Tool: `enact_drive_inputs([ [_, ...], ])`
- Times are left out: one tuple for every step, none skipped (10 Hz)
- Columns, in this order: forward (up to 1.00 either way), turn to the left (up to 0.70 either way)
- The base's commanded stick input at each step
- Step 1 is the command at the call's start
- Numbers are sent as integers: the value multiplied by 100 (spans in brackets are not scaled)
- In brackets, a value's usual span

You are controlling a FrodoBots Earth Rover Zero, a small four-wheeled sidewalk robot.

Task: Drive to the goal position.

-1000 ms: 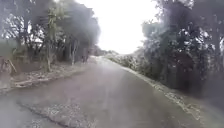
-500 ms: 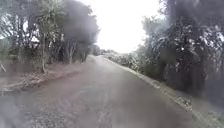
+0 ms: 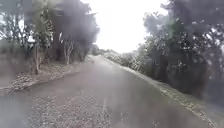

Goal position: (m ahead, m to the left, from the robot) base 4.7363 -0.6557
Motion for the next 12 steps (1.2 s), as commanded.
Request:
enact_drive_inputs([
  [70,0],
  [70,0],
  [70,0],
  [70,0],
  [70,0],
  [70,0],
  [70,0],
  [70,0],
  [70,0],
  [70,0],
  [70,0],
  [70,0],
])
